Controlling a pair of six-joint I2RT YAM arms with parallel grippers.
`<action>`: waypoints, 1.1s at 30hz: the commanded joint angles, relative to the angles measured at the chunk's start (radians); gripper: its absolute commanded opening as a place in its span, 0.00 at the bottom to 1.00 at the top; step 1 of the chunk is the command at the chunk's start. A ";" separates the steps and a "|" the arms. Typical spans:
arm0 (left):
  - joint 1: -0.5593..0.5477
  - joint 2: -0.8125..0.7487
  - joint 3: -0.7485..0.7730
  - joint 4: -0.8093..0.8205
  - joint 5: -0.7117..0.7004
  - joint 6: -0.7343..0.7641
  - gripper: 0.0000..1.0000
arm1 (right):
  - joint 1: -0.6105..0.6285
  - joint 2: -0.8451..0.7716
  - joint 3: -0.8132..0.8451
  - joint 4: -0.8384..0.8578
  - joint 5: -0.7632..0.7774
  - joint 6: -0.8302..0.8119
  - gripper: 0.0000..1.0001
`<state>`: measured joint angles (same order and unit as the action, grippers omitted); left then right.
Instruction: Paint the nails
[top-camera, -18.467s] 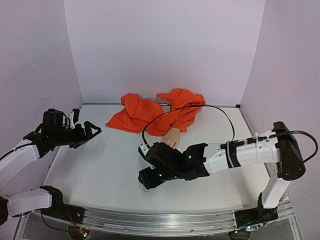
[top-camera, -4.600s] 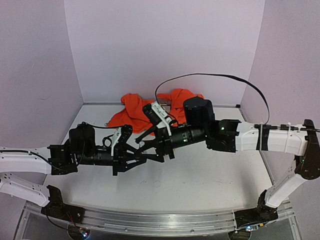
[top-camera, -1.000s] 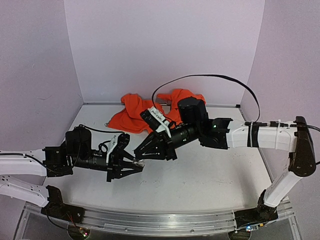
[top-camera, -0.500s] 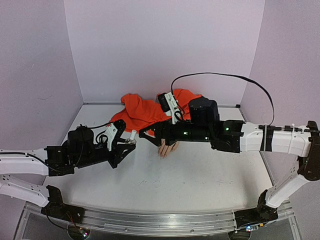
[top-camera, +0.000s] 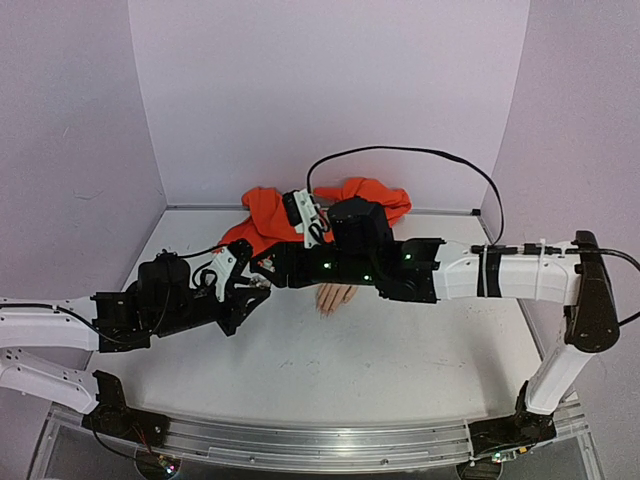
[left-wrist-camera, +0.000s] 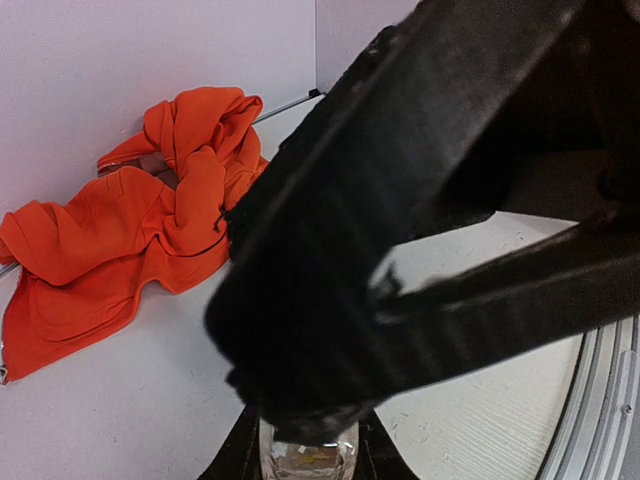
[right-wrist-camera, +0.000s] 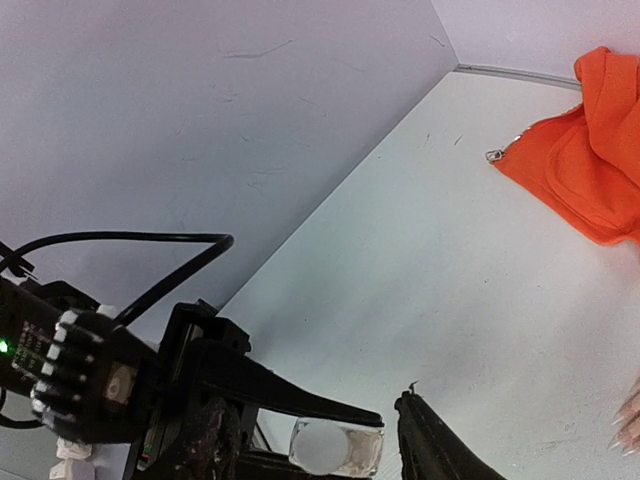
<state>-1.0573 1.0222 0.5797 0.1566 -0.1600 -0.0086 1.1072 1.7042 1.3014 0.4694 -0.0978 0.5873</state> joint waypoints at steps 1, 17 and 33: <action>0.001 -0.029 0.037 0.027 0.003 0.002 0.00 | 0.007 0.032 0.090 0.002 0.003 0.001 0.49; 0.001 -0.165 -0.004 0.035 0.478 0.059 0.00 | 0.003 -0.086 -0.051 0.085 -0.716 -0.464 0.00; 0.002 -0.087 0.014 0.033 0.442 0.088 0.00 | 0.005 -0.158 0.056 -0.264 -0.207 -0.220 0.92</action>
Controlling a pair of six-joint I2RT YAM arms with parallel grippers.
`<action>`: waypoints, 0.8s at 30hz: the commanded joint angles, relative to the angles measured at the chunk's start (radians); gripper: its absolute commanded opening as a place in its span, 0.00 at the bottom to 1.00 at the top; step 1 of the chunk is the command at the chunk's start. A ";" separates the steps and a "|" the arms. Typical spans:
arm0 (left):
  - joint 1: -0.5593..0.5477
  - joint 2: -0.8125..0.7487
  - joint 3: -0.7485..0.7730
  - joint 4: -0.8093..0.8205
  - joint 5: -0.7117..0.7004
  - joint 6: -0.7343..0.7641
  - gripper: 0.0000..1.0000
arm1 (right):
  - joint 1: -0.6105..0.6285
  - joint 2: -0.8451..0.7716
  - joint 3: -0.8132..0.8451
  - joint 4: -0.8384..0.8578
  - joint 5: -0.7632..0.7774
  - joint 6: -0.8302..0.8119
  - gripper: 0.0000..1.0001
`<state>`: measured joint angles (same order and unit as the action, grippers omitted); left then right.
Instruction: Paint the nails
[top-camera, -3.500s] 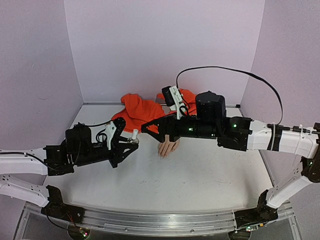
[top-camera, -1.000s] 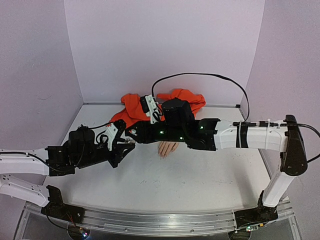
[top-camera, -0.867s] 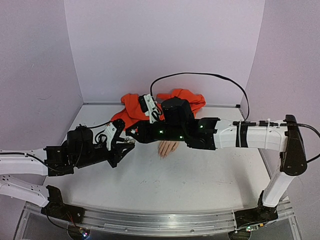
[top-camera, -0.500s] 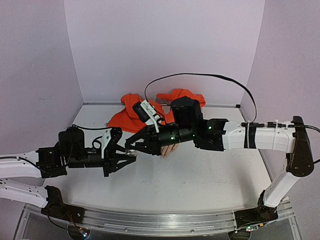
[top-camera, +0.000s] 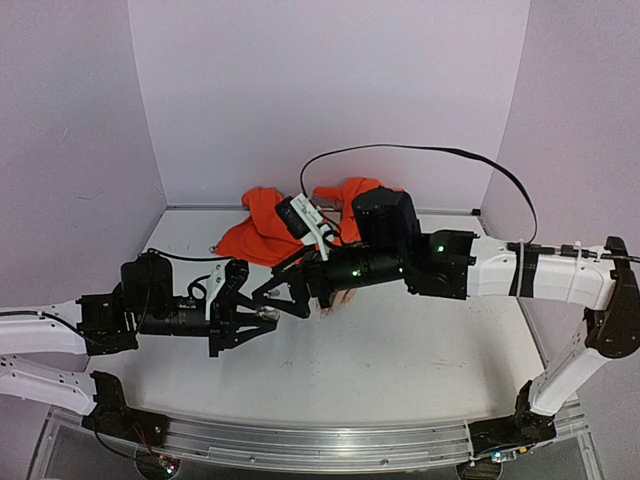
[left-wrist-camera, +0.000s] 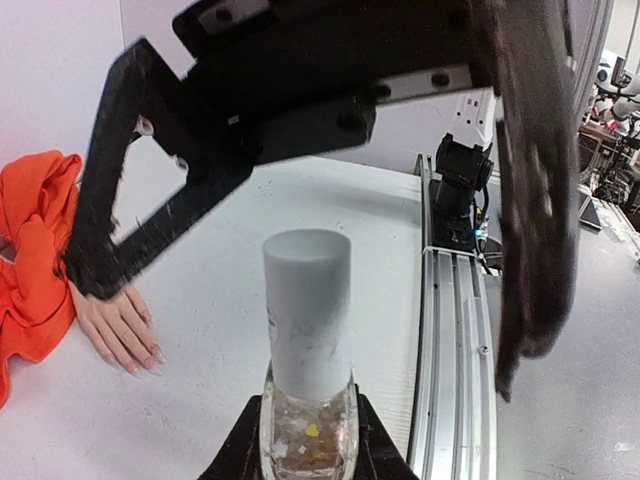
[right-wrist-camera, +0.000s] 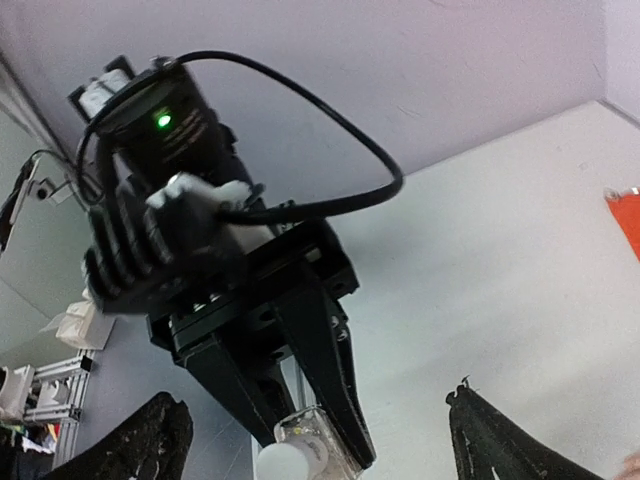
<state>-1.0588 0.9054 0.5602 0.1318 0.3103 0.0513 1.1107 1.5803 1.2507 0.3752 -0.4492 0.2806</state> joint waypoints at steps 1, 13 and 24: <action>0.003 0.040 0.035 0.057 -0.032 0.033 0.00 | 0.001 -0.033 0.114 -0.193 0.146 0.097 0.92; 0.004 0.023 0.020 0.057 -0.042 0.036 0.00 | -0.002 0.030 0.177 -0.297 0.055 0.115 0.66; 0.003 -0.002 0.006 0.055 -0.056 0.033 0.00 | -0.002 0.072 0.219 -0.324 -0.001 0.090 0.38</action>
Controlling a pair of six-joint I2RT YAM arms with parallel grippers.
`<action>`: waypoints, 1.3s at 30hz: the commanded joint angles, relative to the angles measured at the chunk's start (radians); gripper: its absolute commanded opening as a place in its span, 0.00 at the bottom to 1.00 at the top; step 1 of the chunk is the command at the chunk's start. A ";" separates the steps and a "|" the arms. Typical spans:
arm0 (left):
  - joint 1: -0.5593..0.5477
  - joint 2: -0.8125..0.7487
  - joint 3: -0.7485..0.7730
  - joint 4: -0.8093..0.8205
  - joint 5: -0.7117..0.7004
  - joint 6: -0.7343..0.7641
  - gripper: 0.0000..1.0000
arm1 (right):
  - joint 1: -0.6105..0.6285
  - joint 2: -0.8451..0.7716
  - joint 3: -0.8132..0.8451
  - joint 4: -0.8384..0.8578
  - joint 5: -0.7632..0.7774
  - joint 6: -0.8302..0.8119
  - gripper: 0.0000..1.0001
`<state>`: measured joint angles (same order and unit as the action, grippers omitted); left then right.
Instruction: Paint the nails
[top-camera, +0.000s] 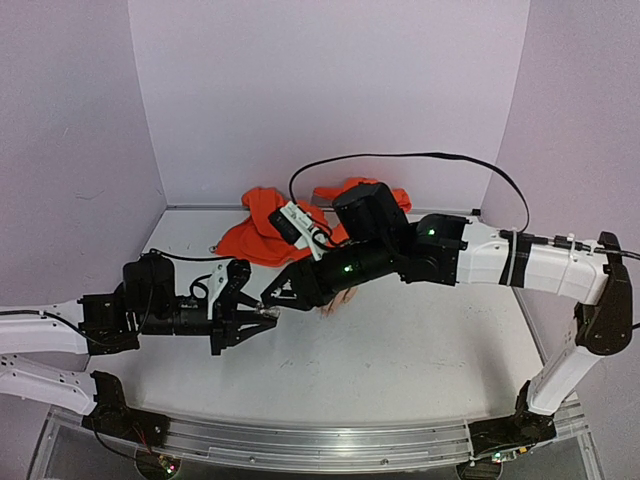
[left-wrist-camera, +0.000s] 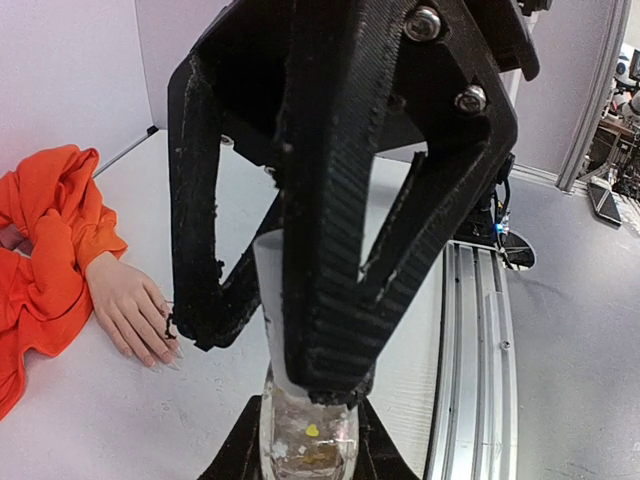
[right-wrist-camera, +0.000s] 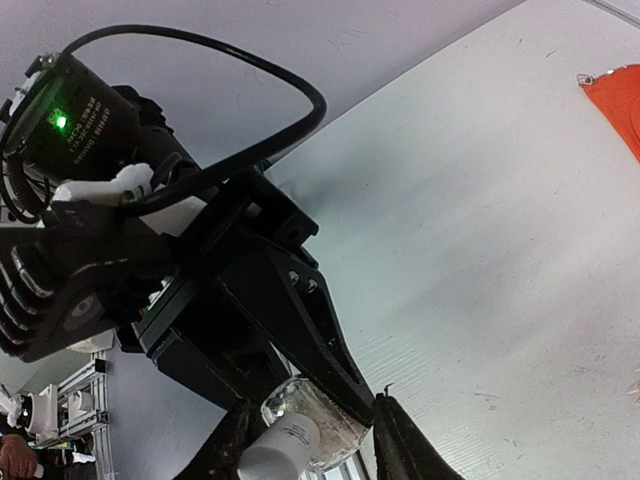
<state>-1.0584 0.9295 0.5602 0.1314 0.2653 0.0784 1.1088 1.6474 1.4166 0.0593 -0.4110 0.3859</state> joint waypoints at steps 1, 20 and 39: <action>0.003 -0.024 0.006 0.056 -0.011 0.008 0.00 | 0.000 0.004 0.054 -0.011 -0.040 -0.017 0.35; 0.004 0.052 0.038 0.012 0.179 0.003 0.00 | 0.000 -0.074 0.013 -0.044 -0.178 -0.376 0.00; 0.004 0.034 0.025 0.001 0.071 0.019 0.00 | 0.000 -0.167 -0.033 -0.004 -0.152 -0.315 0.00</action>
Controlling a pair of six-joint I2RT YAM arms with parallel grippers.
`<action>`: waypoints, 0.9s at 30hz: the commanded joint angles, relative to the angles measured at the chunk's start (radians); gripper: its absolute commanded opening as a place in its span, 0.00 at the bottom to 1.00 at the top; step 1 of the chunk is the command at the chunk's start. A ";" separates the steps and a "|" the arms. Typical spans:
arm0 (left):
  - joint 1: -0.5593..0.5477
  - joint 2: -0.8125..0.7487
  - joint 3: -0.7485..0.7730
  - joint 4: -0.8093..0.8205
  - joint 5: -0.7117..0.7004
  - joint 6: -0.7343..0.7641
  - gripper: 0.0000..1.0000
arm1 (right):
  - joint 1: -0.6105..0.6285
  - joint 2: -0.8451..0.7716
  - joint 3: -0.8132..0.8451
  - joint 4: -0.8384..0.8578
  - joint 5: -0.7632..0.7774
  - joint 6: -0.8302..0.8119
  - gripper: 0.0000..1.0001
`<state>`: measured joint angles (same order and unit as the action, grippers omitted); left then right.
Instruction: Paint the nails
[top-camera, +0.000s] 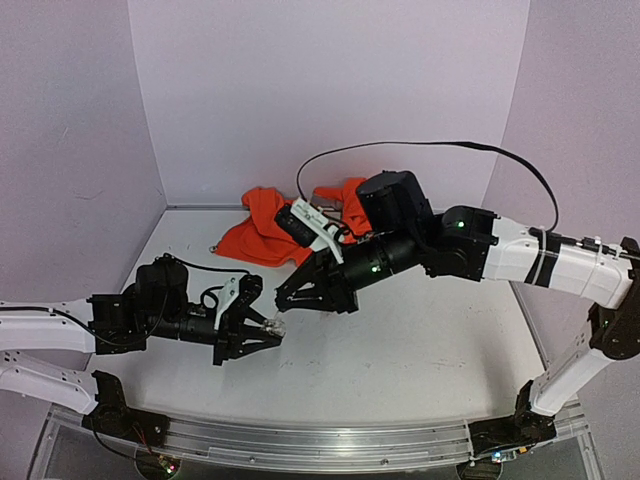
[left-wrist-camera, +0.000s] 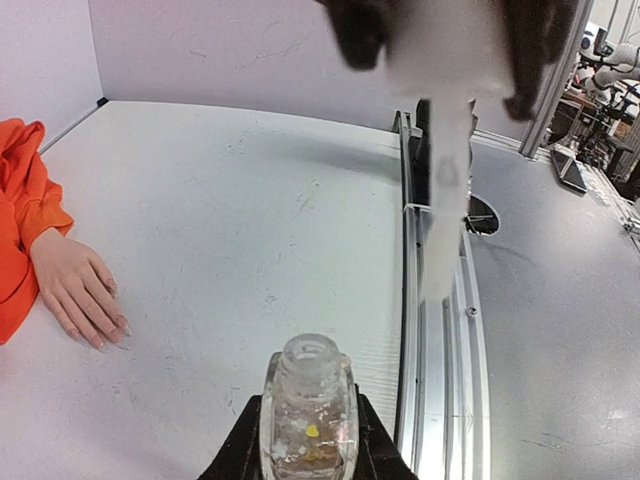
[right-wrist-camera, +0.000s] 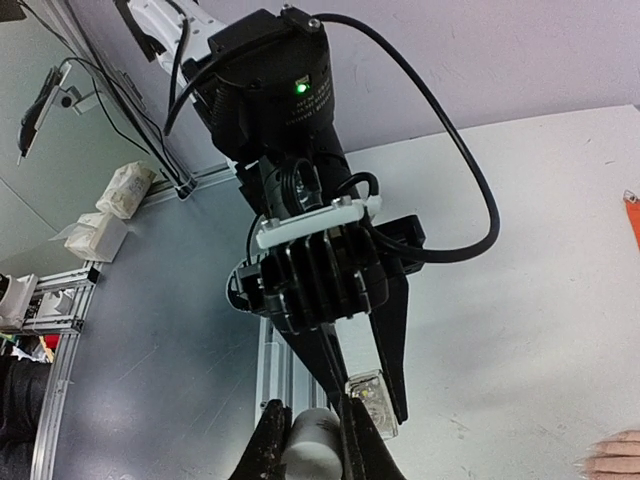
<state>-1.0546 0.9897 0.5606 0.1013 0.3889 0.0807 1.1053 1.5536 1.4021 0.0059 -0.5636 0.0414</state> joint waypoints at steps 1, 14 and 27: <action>0.000 -0.038 0.017 0.031 -0.074 0.015 0.00 | 0.003 -0.086 -0.025 0.051 0.016 0.037 0.00; 0.035 -0.180 0.102 -0.160 -0.521 -0.149 0.00 | -0.199 -0.114 -0.272 0.183 0.133 -0.076 0.00; 0.346 0.033 0.380 -0.215 -0.302 -0.240 0.00 | -0.315 0.095 -0.386 0.382 0.100 -0.232 0.00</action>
<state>-0.7319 0.9657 0.8478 -0.1246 0.0147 -0.1326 0.8116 1.5986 1.0203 0.2840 -0.4339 -0.1467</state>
